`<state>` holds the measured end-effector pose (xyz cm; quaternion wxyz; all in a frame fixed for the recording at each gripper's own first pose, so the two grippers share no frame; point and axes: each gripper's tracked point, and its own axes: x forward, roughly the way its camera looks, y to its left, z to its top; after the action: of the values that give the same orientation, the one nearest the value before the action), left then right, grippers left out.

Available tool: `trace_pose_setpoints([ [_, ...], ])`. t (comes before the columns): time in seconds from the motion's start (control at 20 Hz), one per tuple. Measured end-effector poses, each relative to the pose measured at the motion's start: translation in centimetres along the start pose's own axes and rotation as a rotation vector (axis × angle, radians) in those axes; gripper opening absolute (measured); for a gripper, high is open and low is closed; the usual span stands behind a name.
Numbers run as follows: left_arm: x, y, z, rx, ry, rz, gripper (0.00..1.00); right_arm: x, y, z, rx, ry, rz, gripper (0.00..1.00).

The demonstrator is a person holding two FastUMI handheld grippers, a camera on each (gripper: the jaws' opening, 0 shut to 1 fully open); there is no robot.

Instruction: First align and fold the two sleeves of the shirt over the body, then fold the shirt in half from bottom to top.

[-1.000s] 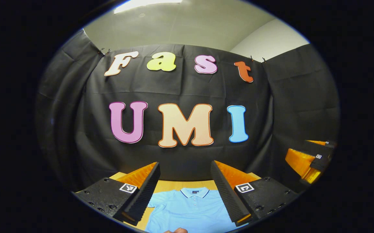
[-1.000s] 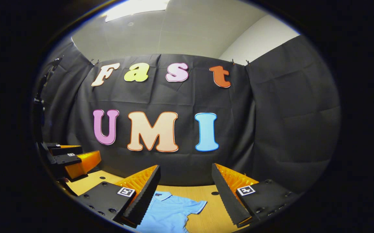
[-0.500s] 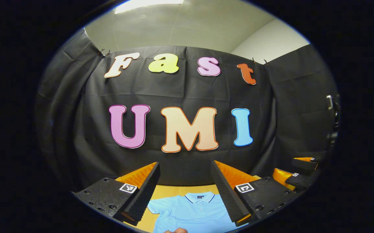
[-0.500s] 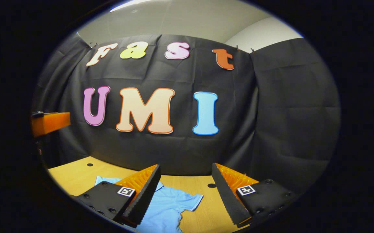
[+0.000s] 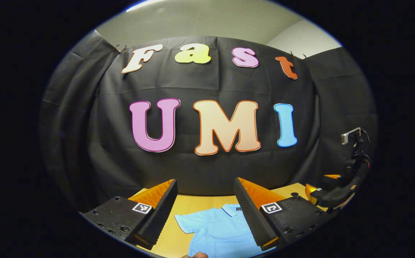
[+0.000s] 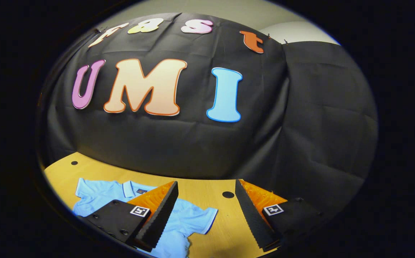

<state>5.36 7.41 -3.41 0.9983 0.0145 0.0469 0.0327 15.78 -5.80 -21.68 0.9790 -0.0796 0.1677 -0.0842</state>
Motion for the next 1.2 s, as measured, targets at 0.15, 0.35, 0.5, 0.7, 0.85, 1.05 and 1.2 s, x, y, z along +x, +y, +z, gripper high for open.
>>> trace_pose_setpoints([
  [0.15, 0.6, 1.5, -0.2, 0.014, 0.007, 0.020, 0.94, 2.5, 0.1, -3.0, 0.001, 0.070, -0.019, 0.99],
  [0.35, 1.1, 2.9, -1.0, 0.016, 0.019, 0.034, 0.94, 5.4, 0.6, -8.1, 0.001, 0.186, -0.032, 1.00],
  [0.5, 1.5, 3.9, -1.5, 0.009, 0.034, 0.047, 0.94, 7.2, 0.3, -12.1, -0.006, 0.280, -0.056, 1.00],
  [0.7, 2.1, 4.9, -2.7, 0.000, 0.061, 0.067, 0.95, 8.6, -0.1, -16.3, 0.026, 0.406, -0.073, 1.00],
  [0.85, 2.4, 5.4, -3.3, -0.008, 0.079, 0.075, 0.95, 9.4, 0.0, -18.8, 0.068, 0.486, -0.082, 1.00],
  [1.05, 2.7, 5.9, -3.9, -0.026, 0.091, 0.085, 0.95, 9.7, -0.4, -21.2, 0.093, 0.558, -0.110, 0.99],
  [1.2, 2.9, 6.1, -4.3, -0.037, 0.099, 0.098, 0.95, 9.6, -0.3, -23.2, 0.119, 0.628, -0.109, 0.99],
])
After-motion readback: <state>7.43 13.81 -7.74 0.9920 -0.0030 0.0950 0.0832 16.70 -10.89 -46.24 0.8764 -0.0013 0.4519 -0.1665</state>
